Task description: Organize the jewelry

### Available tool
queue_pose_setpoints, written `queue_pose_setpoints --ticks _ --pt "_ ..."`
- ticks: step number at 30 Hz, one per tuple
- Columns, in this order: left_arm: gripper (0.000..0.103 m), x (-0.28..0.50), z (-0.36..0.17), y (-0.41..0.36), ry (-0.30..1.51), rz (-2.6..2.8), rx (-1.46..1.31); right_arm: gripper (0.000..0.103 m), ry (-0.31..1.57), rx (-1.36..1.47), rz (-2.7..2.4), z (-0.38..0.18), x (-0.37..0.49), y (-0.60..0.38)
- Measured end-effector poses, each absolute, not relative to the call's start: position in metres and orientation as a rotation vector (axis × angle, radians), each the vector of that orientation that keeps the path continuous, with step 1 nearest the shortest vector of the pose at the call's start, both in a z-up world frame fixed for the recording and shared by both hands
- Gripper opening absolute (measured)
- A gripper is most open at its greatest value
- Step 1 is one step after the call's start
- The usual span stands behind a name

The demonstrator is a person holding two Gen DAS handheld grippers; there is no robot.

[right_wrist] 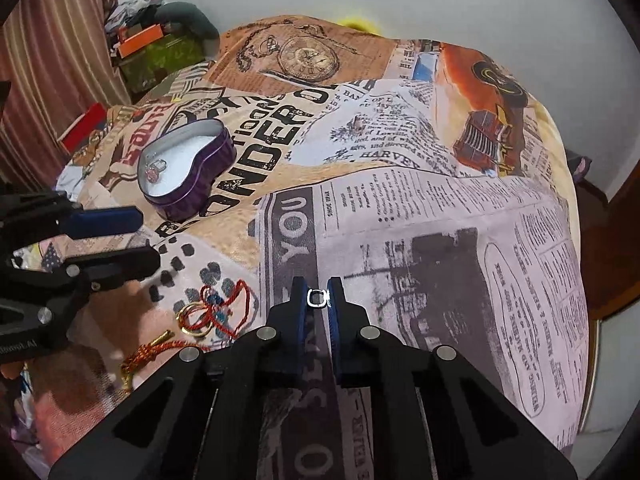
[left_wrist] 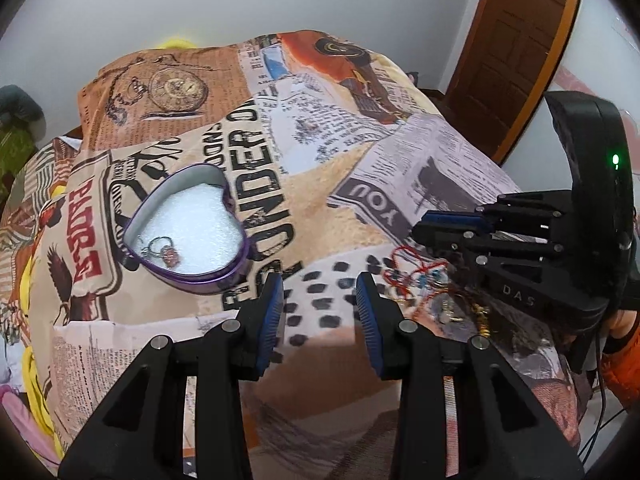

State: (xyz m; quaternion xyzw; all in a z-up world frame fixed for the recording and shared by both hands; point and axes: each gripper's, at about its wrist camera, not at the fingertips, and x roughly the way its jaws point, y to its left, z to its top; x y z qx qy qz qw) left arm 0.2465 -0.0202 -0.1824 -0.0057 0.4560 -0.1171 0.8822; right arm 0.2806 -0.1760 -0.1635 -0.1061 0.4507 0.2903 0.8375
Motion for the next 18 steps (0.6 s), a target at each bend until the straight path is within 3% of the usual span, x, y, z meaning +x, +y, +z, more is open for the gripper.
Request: queue_pose_setpoints --ticks 18 --pt "0.037 0.249 -0.175 -0.069 0.933 -0.367 0.028 0.009 0.914 -0.121 0.613 -0.143 0.264 -0.211"
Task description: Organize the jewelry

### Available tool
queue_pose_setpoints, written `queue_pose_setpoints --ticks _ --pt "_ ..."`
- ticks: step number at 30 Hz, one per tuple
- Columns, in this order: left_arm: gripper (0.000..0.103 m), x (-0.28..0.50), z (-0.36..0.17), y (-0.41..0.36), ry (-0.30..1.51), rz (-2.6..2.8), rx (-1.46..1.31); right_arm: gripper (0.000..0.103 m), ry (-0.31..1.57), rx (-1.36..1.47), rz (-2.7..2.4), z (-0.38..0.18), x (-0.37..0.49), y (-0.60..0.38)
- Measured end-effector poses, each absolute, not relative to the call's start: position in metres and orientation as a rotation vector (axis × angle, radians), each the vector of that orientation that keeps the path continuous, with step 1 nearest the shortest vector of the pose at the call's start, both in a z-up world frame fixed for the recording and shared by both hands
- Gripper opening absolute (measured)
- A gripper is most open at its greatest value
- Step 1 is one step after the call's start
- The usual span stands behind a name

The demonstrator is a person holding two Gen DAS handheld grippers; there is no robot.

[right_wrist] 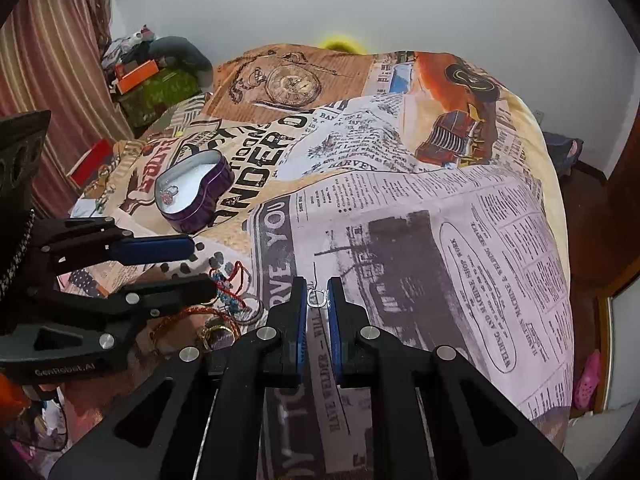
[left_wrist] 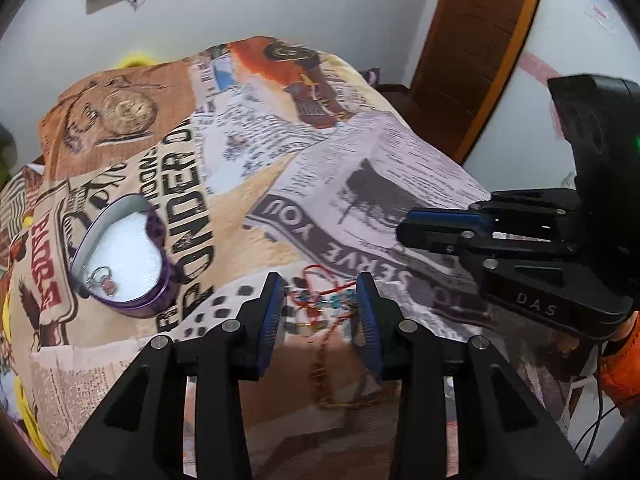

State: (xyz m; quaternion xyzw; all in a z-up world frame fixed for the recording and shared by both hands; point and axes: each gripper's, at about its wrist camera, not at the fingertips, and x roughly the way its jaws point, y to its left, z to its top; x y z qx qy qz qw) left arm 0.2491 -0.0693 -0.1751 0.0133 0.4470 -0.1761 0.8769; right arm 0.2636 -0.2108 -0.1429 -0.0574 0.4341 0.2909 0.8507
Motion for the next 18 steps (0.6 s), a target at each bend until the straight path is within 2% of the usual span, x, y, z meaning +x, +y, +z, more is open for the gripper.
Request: queue_pose_setpoints --ticks 2,4,6,11,18 --pt "0.037 0.250 -0.179 -0.076 0.938 -0.368 0.052 0.009 0.912 -0.120 0.615 -0.143 0.262 -0.212" --pt "0.029 0.252 -0.183 -0.079 0.947 -0.355 0.071 0.009 0.907 -0.121 0.617 -0.143 0.261 -0.213" --pt "0.014 0.256 -0.186 -0.079 0.965 -0.354 0.061 0.009 0.906 -0.116 0.620 -0.143 0.262 -0.213" --pt "0.002 0.259 -0.186 -0.076 0.957 -0.375 0.035 0.009 0.912 -0.101 0.626 -0.146 0.261 -0.215" --pt "0.000 0.252 -0.167 -0.068 0.885 -0.368 0.009 0.009 0.909 -0.085 0.625 -0.143 0.258 -0.216"
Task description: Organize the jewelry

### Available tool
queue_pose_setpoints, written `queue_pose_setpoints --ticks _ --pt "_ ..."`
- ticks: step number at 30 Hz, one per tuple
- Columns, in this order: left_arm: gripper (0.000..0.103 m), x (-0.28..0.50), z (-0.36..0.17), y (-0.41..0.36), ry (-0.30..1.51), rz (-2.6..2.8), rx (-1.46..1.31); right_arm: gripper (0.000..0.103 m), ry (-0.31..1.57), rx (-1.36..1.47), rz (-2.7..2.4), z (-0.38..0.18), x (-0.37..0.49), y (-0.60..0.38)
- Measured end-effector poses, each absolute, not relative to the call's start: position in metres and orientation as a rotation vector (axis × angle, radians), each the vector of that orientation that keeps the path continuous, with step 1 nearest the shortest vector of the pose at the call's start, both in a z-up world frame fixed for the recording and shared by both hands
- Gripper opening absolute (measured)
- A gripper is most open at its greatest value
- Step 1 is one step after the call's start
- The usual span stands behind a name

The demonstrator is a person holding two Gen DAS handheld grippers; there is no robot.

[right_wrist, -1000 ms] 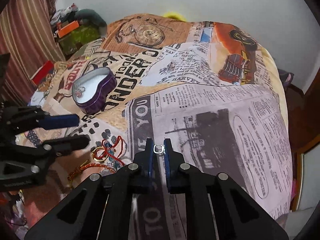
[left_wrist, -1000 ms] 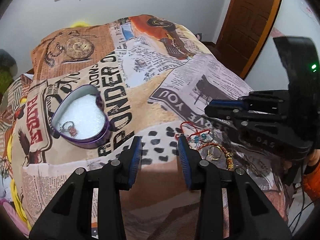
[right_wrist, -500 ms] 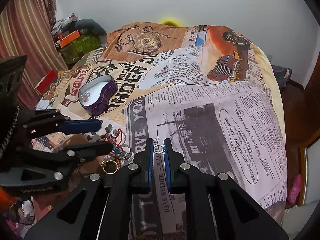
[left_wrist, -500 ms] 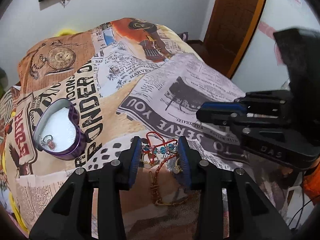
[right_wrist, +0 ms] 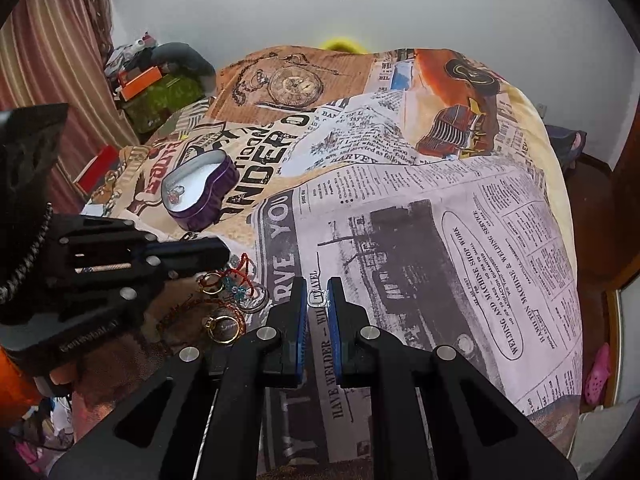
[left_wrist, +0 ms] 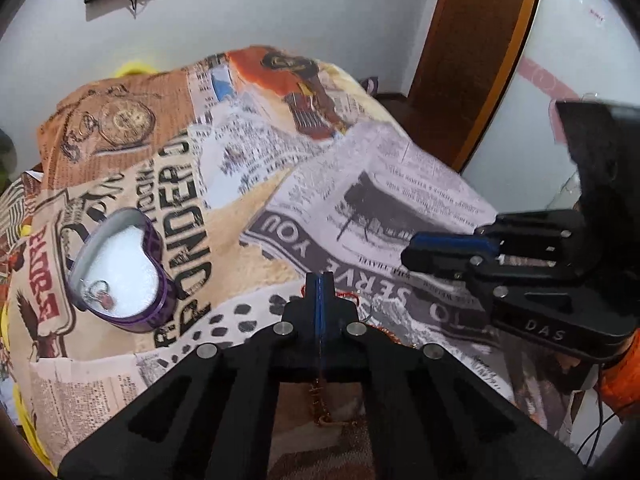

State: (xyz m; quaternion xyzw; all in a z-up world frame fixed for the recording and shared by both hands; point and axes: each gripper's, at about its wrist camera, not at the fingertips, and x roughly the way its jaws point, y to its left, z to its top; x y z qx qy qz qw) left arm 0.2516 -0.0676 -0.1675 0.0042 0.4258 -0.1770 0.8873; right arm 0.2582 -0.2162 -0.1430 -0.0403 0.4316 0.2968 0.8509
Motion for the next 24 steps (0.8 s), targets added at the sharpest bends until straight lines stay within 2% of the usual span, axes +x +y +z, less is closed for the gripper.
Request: queue_pose_setpoints --ticks 8,12,13,23,24 --pt "0.002 0.246 -0.145 -0.058 0.873 -0.359 0.022 0.009 0.885 -0.081 0.629 -0.131 0.253 -0.215" --pt "0.022 0.249 -0.157 -0.062 0.908 -0.343 0.069 0.009 0.899 -0.073 0.635 -0.133 0.252 -0.214" --pt "0.024 0.251 -0.160 -0.063 0.919 -0.347 0.074 0.009 0.903 -0.074 0.636 -0.135 0.252 -0.214" --pt "0.023 0.265 -0.191 -0.076 0.979 -0.365 0.112 0.009 0.921 -0.070 0.637 -0.141 0.255 -0.219" --pt "0.020 0.266 -0.191 -0.077 0.982 -0.373 0.110 0.009 0.921 -0.069 0.638 -0.141 0.256 -0.219"
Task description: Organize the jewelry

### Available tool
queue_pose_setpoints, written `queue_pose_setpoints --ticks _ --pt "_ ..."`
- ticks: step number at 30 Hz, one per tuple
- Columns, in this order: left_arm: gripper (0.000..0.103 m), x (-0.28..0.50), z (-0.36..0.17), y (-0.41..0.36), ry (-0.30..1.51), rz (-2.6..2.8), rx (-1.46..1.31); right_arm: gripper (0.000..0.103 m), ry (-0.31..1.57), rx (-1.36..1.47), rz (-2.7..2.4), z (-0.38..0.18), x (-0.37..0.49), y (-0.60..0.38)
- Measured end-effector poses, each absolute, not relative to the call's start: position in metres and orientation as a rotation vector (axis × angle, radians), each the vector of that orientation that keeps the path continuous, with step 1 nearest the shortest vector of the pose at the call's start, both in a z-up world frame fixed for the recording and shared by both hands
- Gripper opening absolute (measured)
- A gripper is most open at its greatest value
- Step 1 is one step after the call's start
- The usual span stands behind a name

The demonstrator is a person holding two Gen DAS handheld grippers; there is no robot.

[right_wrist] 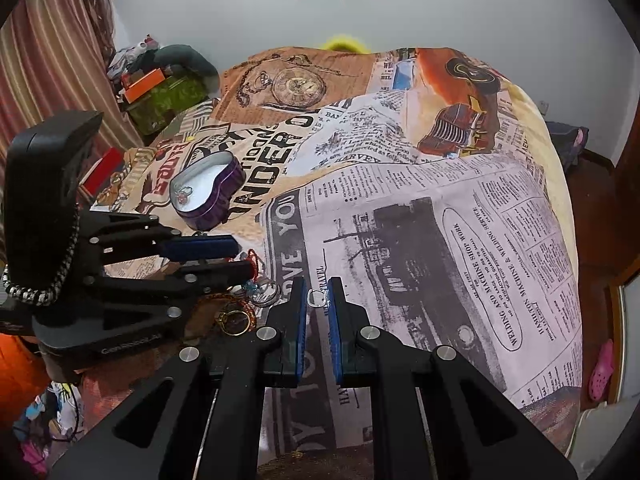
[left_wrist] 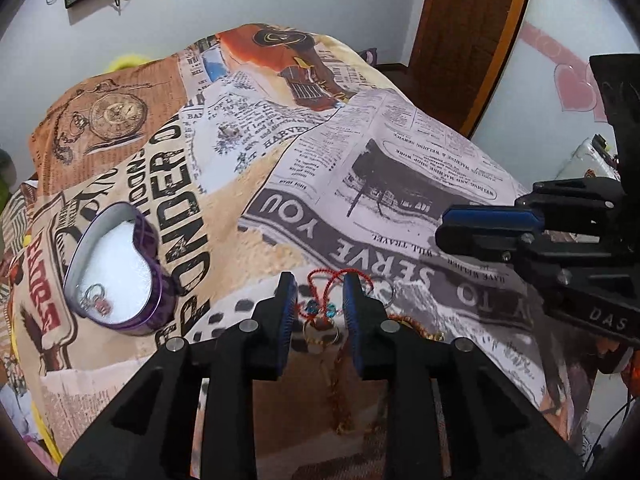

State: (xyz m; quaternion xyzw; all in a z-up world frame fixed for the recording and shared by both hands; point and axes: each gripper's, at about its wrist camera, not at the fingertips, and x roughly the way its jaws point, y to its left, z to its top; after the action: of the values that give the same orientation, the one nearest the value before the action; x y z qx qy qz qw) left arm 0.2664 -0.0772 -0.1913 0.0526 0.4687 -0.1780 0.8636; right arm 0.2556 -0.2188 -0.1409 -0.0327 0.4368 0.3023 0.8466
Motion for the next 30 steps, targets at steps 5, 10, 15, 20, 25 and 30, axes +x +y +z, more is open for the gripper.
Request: queue_pose_setpoints --ticks 5,10,15,20,25,30 --pt "0.001 0.271 -0.193 -0.078 0.992 -0.380 0.093 0.009 0.924 -0.059 0.640 -0.141 0.255 -0.219" --pt "0.000 0.261 -0.175 -0.070 0.926 -0.381 0.059 0.009 0.911 -0.059 0.641 -0.136 0.253 -0.216" --pt "0.000 0.254 -0.152 -0.056 0.880 -0.370 0.013 0.009 0.886 -0.062 0.642 -0.125 0.249 -0.212" --pt "0.000 0.247 -0.132 -0.040 0.832 -0.346 -0.009 0.009 0.862 -0.063 0.646 -0.113 0.246 -0.205" --pt "0.000 0.239 -0.117 -0.023 0.797 -0.316 -0.024 0.009 0.839 -0.076 0.657 -0.103 0.243 -0.193" --pt "0.000 0.233 -0.105 -0.006 0.766 -0.283 -0.031 0.009 0.821 -0.079 0.672 -0.096 0.245 -0.180"
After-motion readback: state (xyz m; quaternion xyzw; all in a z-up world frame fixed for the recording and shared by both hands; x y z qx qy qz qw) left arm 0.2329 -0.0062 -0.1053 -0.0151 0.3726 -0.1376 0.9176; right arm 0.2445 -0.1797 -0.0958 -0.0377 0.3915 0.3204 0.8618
